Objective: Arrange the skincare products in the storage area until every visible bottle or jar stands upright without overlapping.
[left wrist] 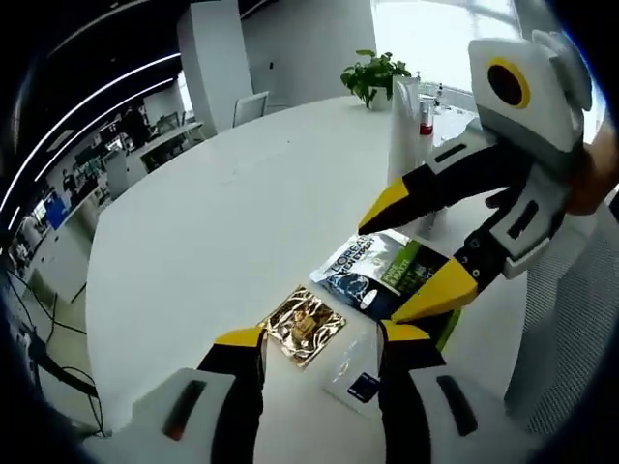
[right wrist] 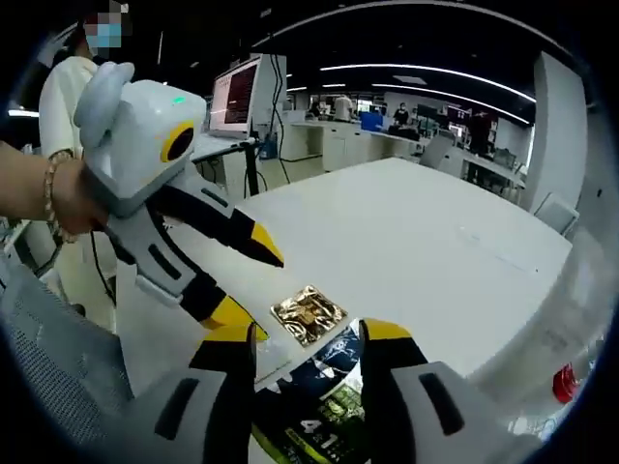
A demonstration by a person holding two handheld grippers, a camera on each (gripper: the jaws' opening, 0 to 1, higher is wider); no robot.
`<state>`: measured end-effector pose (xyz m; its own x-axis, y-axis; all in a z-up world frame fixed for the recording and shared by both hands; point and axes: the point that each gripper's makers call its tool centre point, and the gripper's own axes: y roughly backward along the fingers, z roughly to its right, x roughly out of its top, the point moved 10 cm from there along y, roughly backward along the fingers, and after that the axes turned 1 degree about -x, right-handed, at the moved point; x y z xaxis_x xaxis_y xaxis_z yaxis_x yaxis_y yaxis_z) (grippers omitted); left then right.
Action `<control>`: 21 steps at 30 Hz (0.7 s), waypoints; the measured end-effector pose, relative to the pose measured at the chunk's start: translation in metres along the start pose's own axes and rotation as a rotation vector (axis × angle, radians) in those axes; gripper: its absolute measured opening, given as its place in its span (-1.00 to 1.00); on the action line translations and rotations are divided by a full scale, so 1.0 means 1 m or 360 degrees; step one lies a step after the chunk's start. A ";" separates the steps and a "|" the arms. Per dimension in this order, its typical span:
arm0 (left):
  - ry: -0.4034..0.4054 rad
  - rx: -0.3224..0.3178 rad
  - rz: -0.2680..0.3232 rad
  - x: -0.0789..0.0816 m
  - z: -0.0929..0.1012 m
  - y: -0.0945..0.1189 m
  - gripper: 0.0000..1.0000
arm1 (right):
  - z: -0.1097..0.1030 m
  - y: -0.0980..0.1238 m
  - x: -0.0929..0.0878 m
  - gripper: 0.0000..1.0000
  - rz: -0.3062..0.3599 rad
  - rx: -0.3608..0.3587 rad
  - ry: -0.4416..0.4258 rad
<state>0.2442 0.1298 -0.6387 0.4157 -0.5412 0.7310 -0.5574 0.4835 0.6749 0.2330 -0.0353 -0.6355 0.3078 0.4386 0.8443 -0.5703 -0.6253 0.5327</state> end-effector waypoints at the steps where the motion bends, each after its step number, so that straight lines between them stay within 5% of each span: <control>1: 0.0005 0.0004 0.0001 0.000 0.002 0.002 0.00 | -0.001 0.003 -0.001 -0.04 0.0003 -0.0002 -0.0001; 12: 0.0108 0.0020 0.0023 -0.010 0.026 0.027 0.14 | -0.016 0.047 -0.014 0.24 0.0035 -0.0003 -0.0002; 21: 0.0272 0.0019 0.0070 -0.024 0.047 0.045 0.28 | -0.002 0.093 -0.034 0.56 0.0103 -0.0132 -0.0134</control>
<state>0.1752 0.1319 -0.6311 0.5062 -0.3941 0.7671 -0.5861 0.4953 0.6412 0.1680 -0.1071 -0.6142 0.3295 0.3411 0.8804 -0.6509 -0.5934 0.4735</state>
